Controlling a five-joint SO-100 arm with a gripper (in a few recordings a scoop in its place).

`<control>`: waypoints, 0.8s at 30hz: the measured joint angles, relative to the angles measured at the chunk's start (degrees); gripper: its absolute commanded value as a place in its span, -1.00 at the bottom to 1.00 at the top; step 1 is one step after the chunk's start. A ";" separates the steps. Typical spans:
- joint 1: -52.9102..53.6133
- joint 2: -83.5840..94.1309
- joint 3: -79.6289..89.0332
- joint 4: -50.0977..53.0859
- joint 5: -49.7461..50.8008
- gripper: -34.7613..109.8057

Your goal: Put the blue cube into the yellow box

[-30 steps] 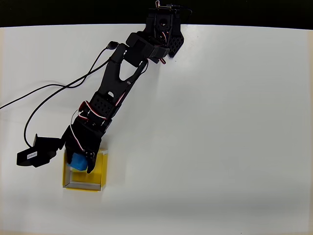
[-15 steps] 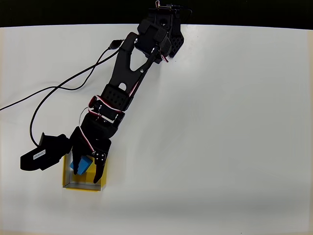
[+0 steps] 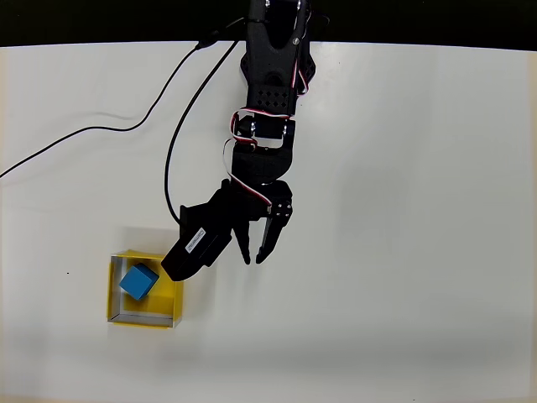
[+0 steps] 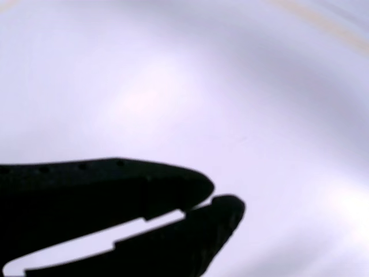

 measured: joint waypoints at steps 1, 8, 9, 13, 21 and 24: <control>-0.70 3.08 3.34 0.00 -0.35 -0.52; -1.49 21.01 18.54 7.12 -0.26 -0.52; -1.23 23.47 20.48 8.44 -0.35 -0.52; 0.79 32.43 28.48 13.97 -0.18 -0.52; 2.99 46.23 30.06 39.11 -0.18 -0.52; 2.72 47.37 30.06 50.19 0.00 -0.52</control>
